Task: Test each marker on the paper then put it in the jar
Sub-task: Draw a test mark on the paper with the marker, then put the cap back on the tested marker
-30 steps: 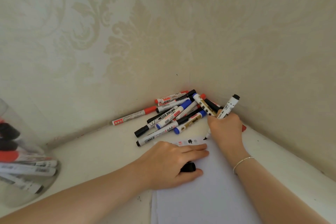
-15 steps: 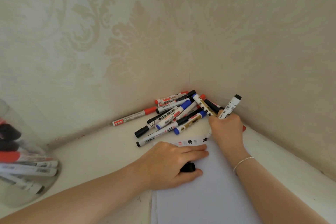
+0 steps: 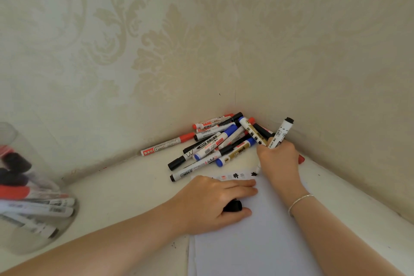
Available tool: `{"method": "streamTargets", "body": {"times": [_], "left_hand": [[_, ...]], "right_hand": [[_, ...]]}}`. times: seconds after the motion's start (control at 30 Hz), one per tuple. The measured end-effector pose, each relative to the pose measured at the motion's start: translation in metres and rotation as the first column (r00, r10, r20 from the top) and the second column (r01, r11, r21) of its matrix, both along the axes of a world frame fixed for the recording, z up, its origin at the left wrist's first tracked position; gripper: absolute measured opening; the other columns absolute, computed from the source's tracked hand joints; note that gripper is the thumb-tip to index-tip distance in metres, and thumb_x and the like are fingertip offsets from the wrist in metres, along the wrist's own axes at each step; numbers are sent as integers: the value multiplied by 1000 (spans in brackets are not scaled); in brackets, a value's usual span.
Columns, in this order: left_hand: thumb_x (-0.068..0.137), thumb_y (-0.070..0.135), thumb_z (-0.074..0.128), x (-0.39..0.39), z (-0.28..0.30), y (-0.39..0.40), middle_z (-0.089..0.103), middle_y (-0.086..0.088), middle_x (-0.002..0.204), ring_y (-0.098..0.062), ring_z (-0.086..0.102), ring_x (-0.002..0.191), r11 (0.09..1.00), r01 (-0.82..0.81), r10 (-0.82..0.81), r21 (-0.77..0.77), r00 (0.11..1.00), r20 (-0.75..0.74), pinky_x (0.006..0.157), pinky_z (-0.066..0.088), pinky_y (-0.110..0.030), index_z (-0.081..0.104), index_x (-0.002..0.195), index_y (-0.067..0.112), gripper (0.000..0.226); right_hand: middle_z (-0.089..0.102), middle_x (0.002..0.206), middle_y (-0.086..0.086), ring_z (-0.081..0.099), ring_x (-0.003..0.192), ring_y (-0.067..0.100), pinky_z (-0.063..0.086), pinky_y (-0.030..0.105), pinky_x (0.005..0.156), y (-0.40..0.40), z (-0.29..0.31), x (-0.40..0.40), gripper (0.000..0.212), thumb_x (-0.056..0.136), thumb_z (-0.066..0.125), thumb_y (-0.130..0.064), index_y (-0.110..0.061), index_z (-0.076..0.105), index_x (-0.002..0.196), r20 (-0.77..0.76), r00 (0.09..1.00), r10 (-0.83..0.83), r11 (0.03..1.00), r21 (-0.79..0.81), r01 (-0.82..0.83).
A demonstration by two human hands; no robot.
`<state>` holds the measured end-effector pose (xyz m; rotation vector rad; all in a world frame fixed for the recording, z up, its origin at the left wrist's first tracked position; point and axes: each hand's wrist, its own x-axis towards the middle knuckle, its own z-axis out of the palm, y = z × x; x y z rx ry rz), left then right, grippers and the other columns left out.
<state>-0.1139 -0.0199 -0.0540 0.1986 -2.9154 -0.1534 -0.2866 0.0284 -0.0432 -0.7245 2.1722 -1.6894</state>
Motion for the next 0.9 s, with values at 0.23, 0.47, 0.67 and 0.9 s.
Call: {"method": "streamTargets", "body": {"times": [0.23,0.47,0.67,0.9], "left_hand": [[90,57,48,-1,-4,-9,44,9,64,-8,44,63,918,-236,304,320,935,-183,56,32,-22,45,69,19,43],[84,59,55,-4,4,-8,36,11,56,-4,38,52,794,-344,450,502,887,-103,51,27,-22,36,65,28,41],[86,62,45,-3,4,-8,40,10,57,-3,42,53,820,-349,422,453,904,-66,50,29,-19,34,67,37,34],[89,63,36,-3,2,-9,49,12,64,-1,50,62,864,-346,392,366,918,-58,54,34,-16,46,79,34,32]], "right_hand": [[47,45,6,34,34,12,29,16,35,8,8,1,25,85,64,-6,-8,46,67,274,947,168,941,-331,-71],[52,52,9,45,36,18,38,25,38,12,14,15,29,89,58,-14,-4,55,61,440,674,594,767,-564,-307],[49,49,11,46,34,18,37,23,36,9,9,17,28,92,54,-12,-1,54,65,438,666,604,773,-525,-356],[61,59,15,43,33,16,36,22,37,9,8,24,22,84,67,-12,2,56,70,302,705,641,751,-433,-498]]}}
